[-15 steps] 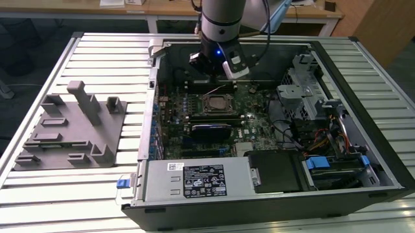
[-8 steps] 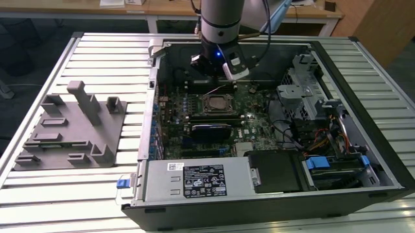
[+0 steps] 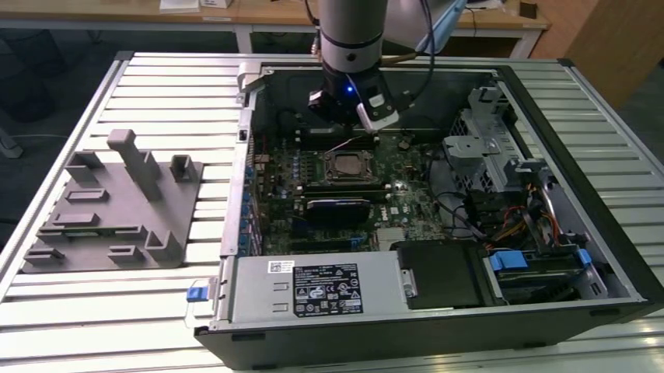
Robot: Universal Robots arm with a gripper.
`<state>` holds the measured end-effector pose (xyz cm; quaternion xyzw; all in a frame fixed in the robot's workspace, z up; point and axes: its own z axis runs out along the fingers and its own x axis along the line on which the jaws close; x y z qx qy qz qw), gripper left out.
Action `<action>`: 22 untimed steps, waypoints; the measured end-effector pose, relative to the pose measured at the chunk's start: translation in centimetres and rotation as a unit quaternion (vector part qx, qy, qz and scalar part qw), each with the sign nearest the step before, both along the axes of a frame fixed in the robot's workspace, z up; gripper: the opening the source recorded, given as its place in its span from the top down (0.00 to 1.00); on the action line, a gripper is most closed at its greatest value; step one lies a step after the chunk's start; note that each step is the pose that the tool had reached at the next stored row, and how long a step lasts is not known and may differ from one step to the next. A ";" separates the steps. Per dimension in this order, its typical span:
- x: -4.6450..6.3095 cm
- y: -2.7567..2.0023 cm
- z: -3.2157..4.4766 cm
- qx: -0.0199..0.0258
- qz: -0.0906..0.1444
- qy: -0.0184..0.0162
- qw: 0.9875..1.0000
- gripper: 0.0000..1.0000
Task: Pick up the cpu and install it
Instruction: 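Install the first cpu locking lever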
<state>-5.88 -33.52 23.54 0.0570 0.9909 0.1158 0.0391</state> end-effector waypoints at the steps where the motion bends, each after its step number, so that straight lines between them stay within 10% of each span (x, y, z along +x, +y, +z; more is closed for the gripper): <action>1: 0.0 0.00 -0.07 0.000 -0.001 -0.003 1.000 0.89; 11: 0.0 0.00 -0.74 0.000 -0.014 -0.032 0.999 0.89; 18: -0.8 0.00 -1.12 0.000 -0.017 -0.044 0.999 0.89; 19: -1.0 0.00 -1.48 0.000 -0.020 -0.050 0.999 0.89; 22: -1.1 0.01 -1.72 0.000 -0.022 -0.052 0.998 0.89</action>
